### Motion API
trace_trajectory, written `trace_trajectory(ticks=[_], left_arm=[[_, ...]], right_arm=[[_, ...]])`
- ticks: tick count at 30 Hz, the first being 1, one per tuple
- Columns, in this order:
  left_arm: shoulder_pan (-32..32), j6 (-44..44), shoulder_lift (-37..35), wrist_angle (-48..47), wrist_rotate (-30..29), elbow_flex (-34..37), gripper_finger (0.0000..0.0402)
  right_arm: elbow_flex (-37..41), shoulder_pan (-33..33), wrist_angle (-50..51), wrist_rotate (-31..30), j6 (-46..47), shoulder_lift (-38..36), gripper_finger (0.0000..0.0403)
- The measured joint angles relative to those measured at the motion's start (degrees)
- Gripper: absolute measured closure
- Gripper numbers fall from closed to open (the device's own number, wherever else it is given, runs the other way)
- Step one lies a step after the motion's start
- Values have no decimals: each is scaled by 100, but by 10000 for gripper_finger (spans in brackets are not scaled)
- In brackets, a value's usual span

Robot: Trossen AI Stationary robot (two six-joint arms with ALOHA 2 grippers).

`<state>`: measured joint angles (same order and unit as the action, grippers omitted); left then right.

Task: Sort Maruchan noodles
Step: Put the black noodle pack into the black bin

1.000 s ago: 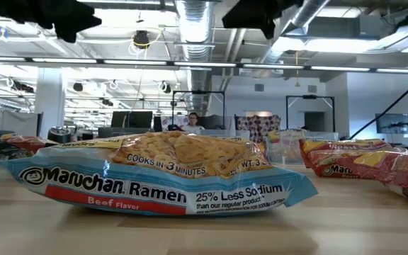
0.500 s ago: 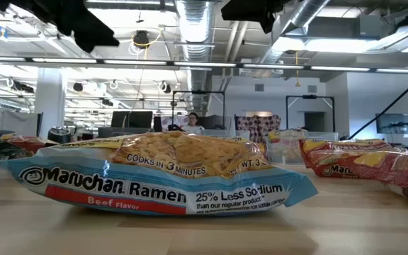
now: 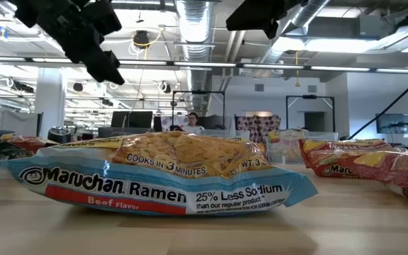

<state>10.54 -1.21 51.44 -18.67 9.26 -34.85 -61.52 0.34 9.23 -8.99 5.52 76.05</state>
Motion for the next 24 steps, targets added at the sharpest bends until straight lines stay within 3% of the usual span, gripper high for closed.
trace_trajectory(ticks=[14, 24], left_arm=[[-651, 128, 1114, 24, -680, -2, 230], [-712, 74, 1928, 308, -1019, -2, 230]], right_arm=[[0, 0, 98, 0, 0, 2, 316], [-2, 2, 274, -2, 4, 2, 316]])
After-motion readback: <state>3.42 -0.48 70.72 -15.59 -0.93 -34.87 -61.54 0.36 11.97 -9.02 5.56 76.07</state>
